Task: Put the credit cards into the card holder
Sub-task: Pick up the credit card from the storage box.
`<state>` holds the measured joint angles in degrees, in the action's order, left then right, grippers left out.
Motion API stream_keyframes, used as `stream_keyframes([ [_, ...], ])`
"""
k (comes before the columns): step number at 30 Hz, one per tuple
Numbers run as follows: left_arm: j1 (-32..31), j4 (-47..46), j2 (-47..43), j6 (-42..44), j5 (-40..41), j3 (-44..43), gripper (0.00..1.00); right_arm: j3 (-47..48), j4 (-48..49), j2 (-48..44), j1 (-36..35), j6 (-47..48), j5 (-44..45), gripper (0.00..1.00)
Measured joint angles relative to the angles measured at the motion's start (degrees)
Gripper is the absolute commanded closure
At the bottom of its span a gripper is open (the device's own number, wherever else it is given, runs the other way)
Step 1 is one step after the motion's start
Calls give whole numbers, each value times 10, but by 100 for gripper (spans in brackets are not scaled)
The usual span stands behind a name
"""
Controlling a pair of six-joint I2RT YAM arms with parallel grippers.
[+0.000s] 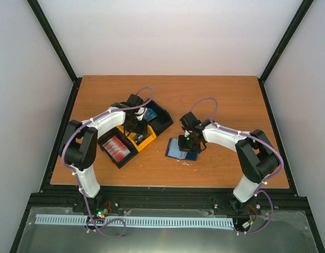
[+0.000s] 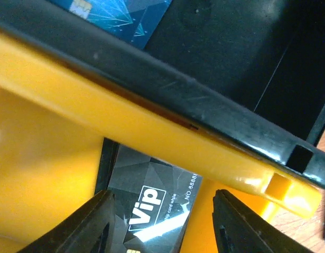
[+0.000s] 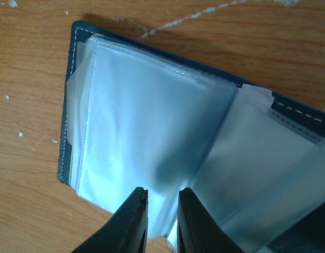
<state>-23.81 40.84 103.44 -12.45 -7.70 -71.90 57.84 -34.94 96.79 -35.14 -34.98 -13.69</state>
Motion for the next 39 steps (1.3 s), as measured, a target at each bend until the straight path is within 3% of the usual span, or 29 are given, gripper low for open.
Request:
stream_keyframes([
  [17, 0, 22, 64, 43, 33, -30, 44, 0, -4, 0, -6, -10, 15, 82],
  [27, 0, 32, 67, 56, -22, -37, 57, 0, -5, 0, -7, -19, 30, 82],
  [39, 1, 45, 72, 56, -54, -48, 63, 0, -5, 0, -13, -24, 40, 82],
])
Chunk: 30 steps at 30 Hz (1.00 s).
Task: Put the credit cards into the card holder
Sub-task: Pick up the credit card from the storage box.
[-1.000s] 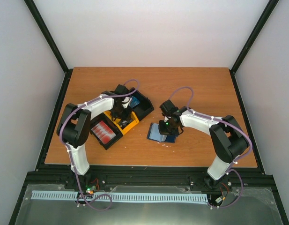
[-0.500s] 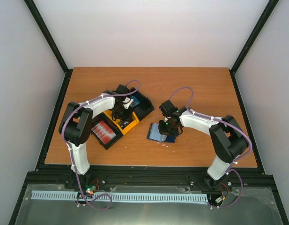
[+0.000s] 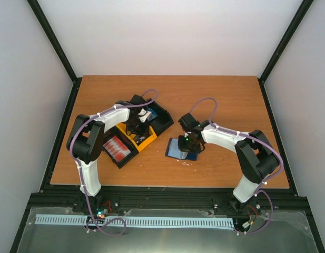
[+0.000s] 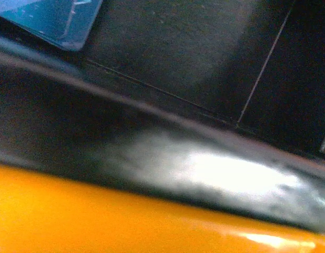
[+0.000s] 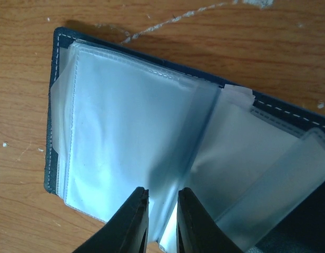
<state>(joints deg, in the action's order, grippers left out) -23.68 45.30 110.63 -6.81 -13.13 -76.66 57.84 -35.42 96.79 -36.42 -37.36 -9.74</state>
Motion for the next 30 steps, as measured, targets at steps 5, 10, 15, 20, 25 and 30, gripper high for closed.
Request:
stream_keyframes([
  [5, 0, 10, 0, -1, -17, 0, 64, 0, 0, 0, 0, 0, 1, 82],
  [10, 0, 12, 0, -2, -8, 0, 54, 0, 0, 0, 0, 0, 1, 82],
  [15, 0, 6, 0, -7, 45, -1, 50, 0, 0, 0, 0, 0, 1, 82],
  [20, 0, 5, 10, -7, 58, -1, 53, 0, 0, 0, 0, 0, 1, 82],
  [25, 0, 4, 10, -6, 49, -1, 62, 0, 0, 0, 0, 1, 1, 82],
  [30, 2, 8, 6, -6, 40, -1, 63, 0, 0, 0, 0, 1, 1, 82],
])
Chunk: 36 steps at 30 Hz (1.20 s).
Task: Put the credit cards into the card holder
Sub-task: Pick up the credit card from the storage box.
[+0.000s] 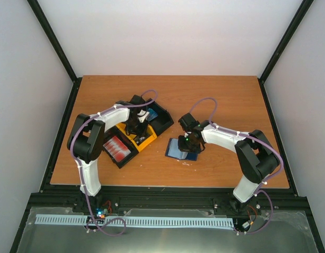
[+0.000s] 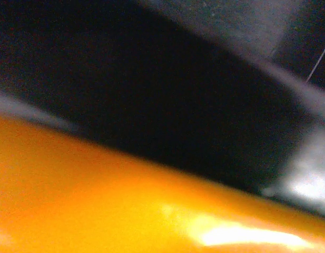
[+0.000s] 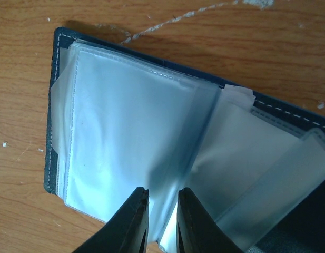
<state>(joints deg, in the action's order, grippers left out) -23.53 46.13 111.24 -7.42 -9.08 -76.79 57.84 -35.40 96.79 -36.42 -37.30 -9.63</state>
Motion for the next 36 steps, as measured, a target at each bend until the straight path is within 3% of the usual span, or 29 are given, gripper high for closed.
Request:
stream_keyframes([
  [18, 0, 21, -26, 0, -57, 0, 75, 0, 0, 7, 0, 0, 0, 82],
  [36, 0, 36, -58, -2, -139, 21, 76, 0, 1, 9, -1, 0, 0, 82],
])
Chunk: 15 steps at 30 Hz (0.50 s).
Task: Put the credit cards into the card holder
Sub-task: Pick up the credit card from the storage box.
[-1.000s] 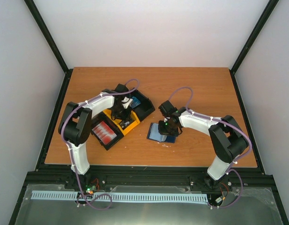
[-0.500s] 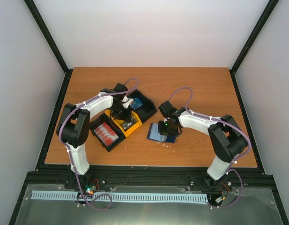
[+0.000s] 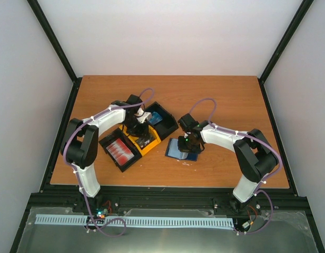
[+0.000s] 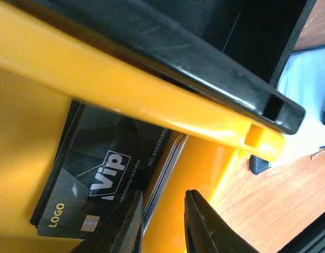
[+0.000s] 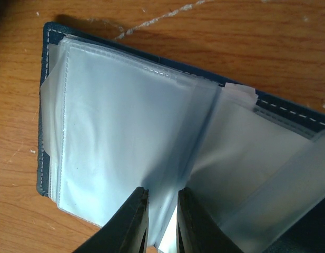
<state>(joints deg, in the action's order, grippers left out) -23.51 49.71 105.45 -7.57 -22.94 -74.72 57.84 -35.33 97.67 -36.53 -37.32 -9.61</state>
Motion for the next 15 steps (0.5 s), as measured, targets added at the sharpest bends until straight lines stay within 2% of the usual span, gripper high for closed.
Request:
stream_keyframes([
  [8, 0, 1, -4, 0, -22, 15, 79, 0, 0, 0, 0, 0, 0, 82],
  [15, 0, 4, -17, 1, -55, 21, 78, 0, 1, 9, 0, 0, 0, 82],
])
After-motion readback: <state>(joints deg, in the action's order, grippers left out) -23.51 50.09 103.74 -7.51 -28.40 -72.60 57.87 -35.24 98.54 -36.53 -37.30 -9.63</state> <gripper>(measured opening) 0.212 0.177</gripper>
